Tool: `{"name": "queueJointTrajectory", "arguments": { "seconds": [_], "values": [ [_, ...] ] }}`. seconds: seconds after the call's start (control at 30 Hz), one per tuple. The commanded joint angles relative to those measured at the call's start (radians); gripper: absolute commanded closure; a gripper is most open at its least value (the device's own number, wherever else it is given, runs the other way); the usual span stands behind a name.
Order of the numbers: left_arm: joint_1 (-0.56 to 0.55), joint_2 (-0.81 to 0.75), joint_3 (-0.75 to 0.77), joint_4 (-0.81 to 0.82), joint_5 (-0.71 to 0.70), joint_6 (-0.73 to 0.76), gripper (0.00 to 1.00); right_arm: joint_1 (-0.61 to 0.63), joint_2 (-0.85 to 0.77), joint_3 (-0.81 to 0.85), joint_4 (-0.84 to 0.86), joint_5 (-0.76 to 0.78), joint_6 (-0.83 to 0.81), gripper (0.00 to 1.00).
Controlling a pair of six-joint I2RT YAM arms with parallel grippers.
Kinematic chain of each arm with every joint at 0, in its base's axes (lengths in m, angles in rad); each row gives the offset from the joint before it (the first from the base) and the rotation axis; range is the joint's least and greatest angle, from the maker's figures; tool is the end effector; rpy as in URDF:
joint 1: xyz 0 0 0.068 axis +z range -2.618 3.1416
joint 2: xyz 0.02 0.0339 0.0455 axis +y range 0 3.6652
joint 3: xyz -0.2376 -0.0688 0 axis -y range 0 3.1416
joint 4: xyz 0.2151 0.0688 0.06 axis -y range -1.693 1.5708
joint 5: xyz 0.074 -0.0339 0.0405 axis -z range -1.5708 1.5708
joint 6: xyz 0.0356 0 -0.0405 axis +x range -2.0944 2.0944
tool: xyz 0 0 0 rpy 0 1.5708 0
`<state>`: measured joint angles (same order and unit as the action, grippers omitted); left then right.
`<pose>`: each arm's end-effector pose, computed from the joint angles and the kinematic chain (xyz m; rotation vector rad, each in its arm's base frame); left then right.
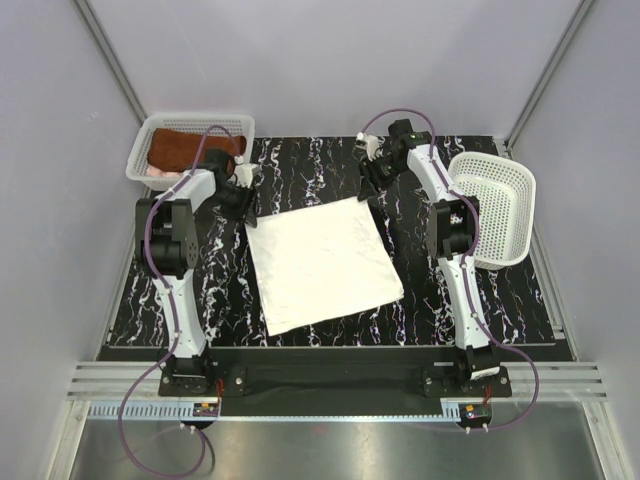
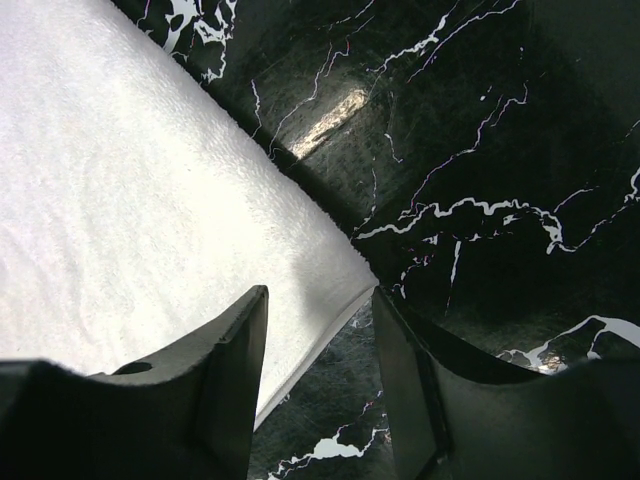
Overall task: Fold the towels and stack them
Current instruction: Fold the towel
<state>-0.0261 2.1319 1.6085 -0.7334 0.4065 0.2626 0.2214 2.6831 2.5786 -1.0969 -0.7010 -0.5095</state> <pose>0.3952 -0.0244 0.1576 0.4826 2.6988 -0.5096 0.4728 0.1300 0.1615 -1.0759 2.3235 0.8557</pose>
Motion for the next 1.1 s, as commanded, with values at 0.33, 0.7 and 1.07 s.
{"name": "queueJointTrajectory", "arguments": {
  "seconds": [0.33, 0.7, 1.07],
  "values": [
    [0.008, 0.043, 0.064, -0.001, 0.098, 0.02, 0.69, 0.001, 0.023, 0.058, 0.048, 0.046, 0.074, 0.57],
    [-0.026, 0.112, 0.154, -0.018, 0.167, 0.001, 0.97, -0.013, 0.015, 0.014, 0.045, 0.14, 0.074, 0.55],
    [-0.04, 0.117, 0.203, -0.014, 0.141, -0.02, 1.0, -0.065, -0.055, -0.052, 0.149, 0.046, 0.107, 1.0]
  ]
}}
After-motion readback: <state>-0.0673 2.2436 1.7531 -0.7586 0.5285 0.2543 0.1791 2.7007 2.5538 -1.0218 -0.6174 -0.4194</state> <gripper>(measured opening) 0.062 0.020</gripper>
